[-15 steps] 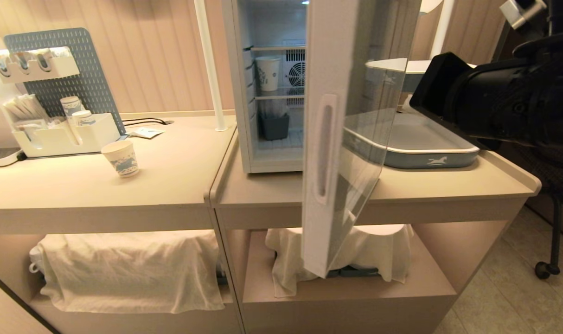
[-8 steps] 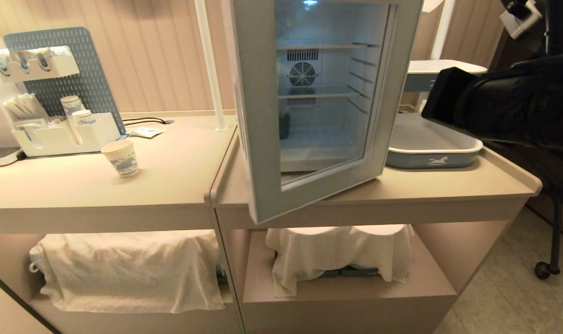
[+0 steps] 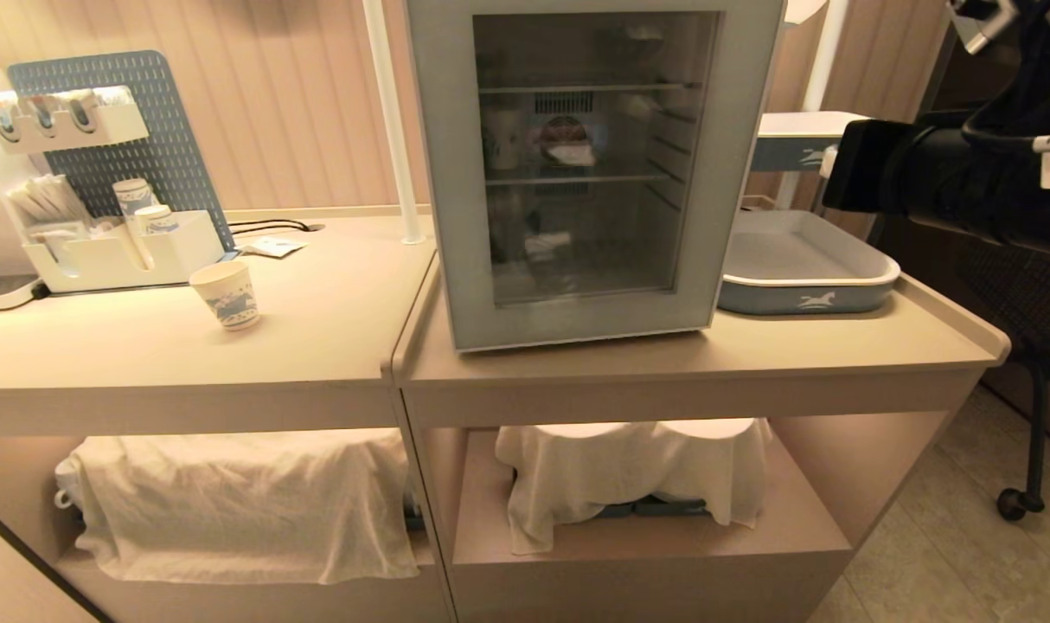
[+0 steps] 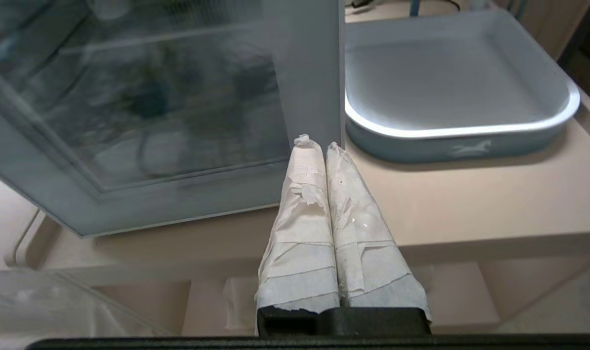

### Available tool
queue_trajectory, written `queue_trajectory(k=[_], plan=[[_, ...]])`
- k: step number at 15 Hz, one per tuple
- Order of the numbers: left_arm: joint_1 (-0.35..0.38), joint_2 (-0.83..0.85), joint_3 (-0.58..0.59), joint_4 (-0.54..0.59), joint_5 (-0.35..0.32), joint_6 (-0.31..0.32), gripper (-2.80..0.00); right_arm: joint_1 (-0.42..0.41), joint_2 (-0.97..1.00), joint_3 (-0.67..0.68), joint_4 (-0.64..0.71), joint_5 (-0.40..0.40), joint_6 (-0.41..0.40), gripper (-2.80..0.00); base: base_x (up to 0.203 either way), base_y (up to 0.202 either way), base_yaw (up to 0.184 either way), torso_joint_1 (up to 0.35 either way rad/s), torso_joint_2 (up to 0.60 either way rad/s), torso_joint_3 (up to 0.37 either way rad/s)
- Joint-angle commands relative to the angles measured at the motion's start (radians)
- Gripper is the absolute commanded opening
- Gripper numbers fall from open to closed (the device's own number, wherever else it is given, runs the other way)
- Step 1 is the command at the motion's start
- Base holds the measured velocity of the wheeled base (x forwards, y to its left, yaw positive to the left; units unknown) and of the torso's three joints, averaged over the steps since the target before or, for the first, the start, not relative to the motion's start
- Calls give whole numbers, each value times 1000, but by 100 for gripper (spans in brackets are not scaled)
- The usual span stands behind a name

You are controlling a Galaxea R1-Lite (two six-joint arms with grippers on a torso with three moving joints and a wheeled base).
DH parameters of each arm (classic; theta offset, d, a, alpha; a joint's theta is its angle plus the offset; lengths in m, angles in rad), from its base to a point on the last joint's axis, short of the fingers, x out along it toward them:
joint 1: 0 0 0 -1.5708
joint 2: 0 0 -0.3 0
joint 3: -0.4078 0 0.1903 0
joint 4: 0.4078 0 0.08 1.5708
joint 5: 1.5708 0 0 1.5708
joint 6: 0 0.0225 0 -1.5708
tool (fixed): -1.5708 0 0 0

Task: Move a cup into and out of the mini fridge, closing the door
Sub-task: Close the freezer door, then open the freezer door

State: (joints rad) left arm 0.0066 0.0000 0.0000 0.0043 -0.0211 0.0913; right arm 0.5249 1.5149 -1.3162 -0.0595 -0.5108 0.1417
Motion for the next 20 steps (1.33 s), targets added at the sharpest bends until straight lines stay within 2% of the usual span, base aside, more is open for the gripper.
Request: queue_trajectory(k=[1, 2, 5, 8, 10, 12, 15, 17, 20], plan=[[1, 0, 0, 0, 0, 1, -280, -5, 15, 16, -55, -8, -54, -280, 0, 0, 0, 0, 0, 0], [1, 0, 0, 0, 0, 1, -280, -13, 9, 43, -92, -9, -97, -280, 0, 0, 0, 0, 0, 0], [1, 0, 0, 0, 0, 1, -280, -68, -56, 222, -276, 20, -292, -280, 0, 0, 0, 0, 0, 0], [1, 0, 0, 0, 0, 1, -280, -276, -270, 425, -342, 166, -480, -280, 0, 0, 0, 0, 0, 0], [1, 0, 0, 0, 0, 1, -280, -396, -444, 587, -354, 252, -538, -280, 0, 0, 0, 0, 0, 0], [1, 0, 0, 0, 0, 1, -280, -431, -631, 718, -318, 291, -556, -280, 0, 0, 0, 0, 0, 0], [1, 0, 0, 0, 0, 1, -280, -452, -959, 866, -72, 310, -522, -280, 0, 0, 0, 0, 0, 0], [1, 0, 0, 0, 0, 1, -280, -462, -1146, 961, 139, 303, -449, -280, 0, 0, 0, 0, 0, 0], [1, 0, 0, 0, 0, 1, -280, -484, -1285, 1130, 230, 317, -304, -280, 0, 0, 0, 0, 0, 0]])
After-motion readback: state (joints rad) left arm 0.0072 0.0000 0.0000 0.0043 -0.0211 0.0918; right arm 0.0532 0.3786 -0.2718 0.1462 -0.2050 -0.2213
